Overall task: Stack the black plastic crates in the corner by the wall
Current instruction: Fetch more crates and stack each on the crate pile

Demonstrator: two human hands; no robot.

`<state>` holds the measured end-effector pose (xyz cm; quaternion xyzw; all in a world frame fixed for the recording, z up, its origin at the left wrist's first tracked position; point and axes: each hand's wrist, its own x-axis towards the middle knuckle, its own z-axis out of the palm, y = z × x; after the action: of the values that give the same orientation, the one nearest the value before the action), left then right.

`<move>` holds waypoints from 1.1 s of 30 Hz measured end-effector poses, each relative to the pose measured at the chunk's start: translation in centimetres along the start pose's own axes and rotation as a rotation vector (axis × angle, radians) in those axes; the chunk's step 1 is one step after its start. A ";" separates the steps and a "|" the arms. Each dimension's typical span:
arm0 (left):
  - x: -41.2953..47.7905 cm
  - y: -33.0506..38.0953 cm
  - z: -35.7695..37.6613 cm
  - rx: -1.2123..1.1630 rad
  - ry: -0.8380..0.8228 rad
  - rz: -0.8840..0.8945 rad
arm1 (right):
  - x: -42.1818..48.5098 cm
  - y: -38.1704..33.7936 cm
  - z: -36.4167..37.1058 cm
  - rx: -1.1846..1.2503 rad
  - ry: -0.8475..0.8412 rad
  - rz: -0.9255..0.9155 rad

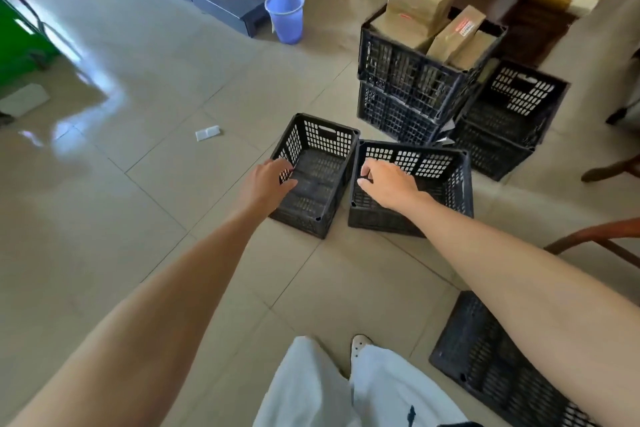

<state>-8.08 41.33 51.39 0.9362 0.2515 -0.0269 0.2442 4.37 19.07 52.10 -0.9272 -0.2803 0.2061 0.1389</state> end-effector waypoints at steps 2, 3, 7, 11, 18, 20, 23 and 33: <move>4.5 -1.3 -0.1 -0.005 -0.020 -0.012 | 4.7 -0.5 0.3 0.007 -0.030 0.011; 6.7 -2.3 0.0 -0.008 -0.035 -0.023 | 7.0 -0.6 0.7 0.011 -0.047 0.020; 15.6 -6.7 0.9 0.032 -0.121 -0.092 | 15.7 -0.7 3.0 0.028 -0.126 0.097; 23.8 -9.6 2.2 0.055 -0.226 -0.120 | 23.2 -0.5 5.3 0.075 -0.232 0.195; 35.7 -12.8 7.5 0.032 -0.264 -0.141 | 35.1 1.1 11.3 0.193 -0.318 0.354; 37.8 -14.4 10.2 0.018 -0.279 -0.188 | 37.7 2.3 14.2 0.222 -0.368 0.418; 39.6 -17.5 14.7 0.012 -0.319 -0.269 | 41.1 4.8 20.1 0.273 -0.454 0.509; 44.8 -28.7 28.6 0.019 -0.385 -0.489 | 46.0 9.5 35.4 0.260 -0.610 0.740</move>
<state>19.14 70.05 5.76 0.8279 0.4181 -0.2638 0.2651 27.35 43.06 3.56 -0.8368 0.0677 0.5369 0.0826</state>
